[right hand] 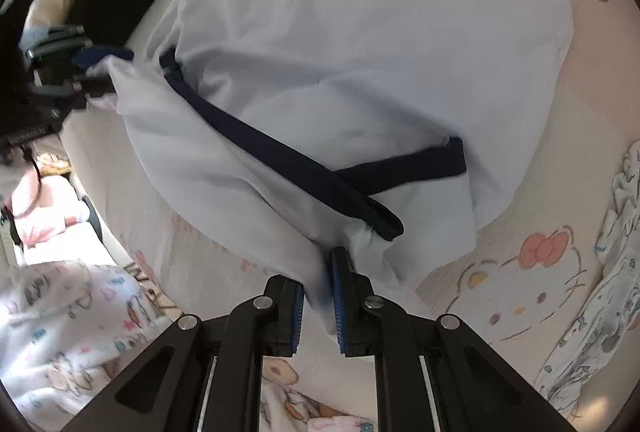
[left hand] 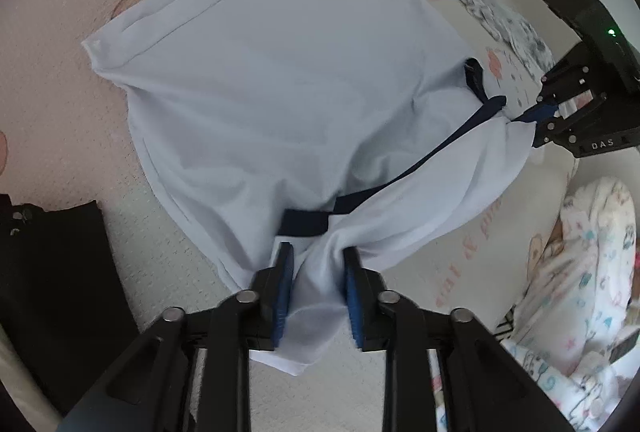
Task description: Fold clothes
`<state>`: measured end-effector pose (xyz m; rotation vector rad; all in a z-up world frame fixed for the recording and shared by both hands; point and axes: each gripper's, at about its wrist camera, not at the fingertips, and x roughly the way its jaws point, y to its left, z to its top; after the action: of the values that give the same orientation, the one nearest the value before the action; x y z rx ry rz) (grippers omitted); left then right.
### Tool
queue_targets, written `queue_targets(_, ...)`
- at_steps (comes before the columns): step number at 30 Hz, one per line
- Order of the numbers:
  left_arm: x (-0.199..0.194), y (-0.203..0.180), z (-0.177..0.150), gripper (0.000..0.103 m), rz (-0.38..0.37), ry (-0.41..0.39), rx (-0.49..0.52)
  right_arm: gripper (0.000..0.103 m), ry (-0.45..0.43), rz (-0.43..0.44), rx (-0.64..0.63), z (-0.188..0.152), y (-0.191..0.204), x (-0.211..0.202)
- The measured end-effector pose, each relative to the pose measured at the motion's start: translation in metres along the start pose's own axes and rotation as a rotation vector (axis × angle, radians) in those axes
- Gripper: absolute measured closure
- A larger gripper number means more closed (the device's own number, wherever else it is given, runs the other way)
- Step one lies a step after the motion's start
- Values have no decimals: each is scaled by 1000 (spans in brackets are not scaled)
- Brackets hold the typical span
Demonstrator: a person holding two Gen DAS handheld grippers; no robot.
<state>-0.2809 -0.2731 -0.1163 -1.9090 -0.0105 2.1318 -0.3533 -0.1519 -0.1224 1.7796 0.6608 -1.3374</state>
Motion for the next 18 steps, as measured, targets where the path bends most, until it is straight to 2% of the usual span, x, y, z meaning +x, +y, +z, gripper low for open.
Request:
queue_targets(2, -1, 0, 5, 92, -6, -10, 3, 92, -23, 9, 3, 4, -1, -9)
queue_targets(7, -2, 0, 8, 92, -9, -18, -20, 92, -73, -44, 8, 23, -10, -31)
queue_targets(10, -1, 1, 13, 92, 29, -28, -22, 92, -87, -69, 15, 55, -20, -44)
queue_targets(13, 3, 3, 18, 92, 88, -40, -39, 92, -108, -113, 36, 24, -18, -38)
queue_targets(18, 10, 9, 27, 92, 133, -52, -96, 91, -142, -141, 91, 51, -30, -42)
